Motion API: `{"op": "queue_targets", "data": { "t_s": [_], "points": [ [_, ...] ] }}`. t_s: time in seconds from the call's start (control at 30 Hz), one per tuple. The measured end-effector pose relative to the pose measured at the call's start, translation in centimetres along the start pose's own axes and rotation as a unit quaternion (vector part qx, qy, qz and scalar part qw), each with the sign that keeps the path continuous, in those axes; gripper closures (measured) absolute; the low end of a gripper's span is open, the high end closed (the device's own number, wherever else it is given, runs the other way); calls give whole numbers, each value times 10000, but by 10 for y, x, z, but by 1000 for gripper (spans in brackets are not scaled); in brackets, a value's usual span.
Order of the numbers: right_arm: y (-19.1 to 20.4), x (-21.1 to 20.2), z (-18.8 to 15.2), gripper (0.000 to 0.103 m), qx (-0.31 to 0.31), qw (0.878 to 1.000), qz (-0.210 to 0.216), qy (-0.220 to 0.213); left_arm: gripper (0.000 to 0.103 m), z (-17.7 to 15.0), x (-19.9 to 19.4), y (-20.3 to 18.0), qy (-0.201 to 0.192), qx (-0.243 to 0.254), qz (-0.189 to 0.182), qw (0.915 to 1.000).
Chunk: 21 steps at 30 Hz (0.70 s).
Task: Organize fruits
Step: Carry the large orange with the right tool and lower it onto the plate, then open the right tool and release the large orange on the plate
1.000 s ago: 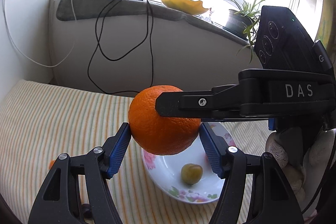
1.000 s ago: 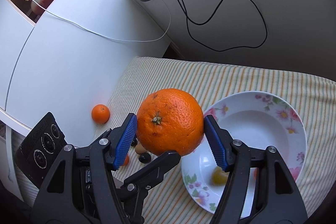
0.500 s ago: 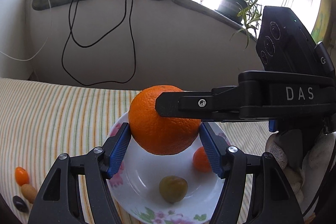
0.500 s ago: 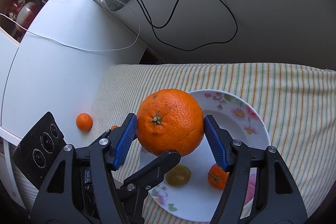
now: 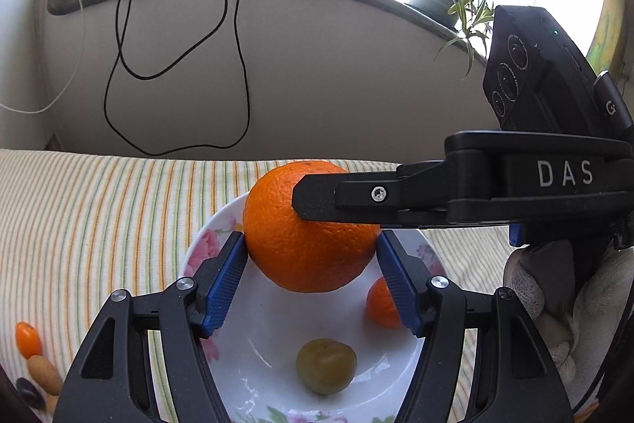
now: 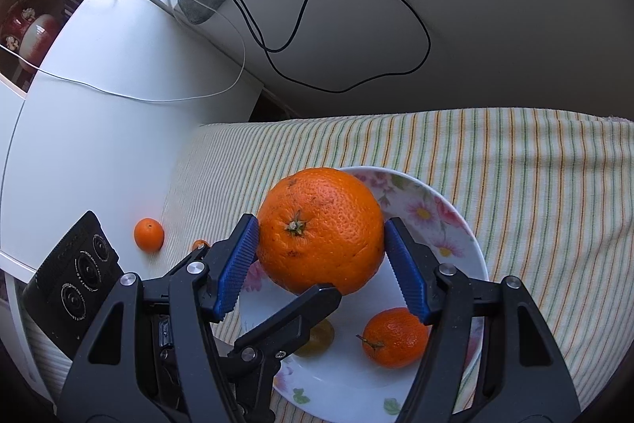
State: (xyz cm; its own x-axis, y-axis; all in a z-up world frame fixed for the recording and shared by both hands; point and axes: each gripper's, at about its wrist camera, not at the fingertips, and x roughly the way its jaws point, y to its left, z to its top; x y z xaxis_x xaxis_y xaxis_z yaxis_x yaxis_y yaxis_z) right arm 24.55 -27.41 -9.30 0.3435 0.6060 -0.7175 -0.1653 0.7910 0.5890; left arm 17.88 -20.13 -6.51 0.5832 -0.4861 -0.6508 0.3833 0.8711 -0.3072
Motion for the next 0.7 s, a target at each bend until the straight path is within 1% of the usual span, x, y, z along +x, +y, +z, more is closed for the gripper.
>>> {"op": "queue_targets", "data": {
  "t_s": [0.17,0.3,0.37,0.6,0.7],
  "points": [
    [0,2,-2,34,-11,10000,-80,26,35,1,1,-3,63,107,90,9999],
    [4,-1,-1,34,-45,9999,-125,-81,35,2,-7,-7,-108,225,275,9993],
    [5,-4,0,34,-63,9998,-133,-109,31,4,-10,-5,-90,166,228,9996],
    [6,-16,-1,34,-88,9995,-191,-238,31,3,-21,-1,-156,132,235,9995],
    [10,-21,-3,29,-113,9992,-224,-304,31,0,-26,-1,-178,175,213,9995]
  ]
}}
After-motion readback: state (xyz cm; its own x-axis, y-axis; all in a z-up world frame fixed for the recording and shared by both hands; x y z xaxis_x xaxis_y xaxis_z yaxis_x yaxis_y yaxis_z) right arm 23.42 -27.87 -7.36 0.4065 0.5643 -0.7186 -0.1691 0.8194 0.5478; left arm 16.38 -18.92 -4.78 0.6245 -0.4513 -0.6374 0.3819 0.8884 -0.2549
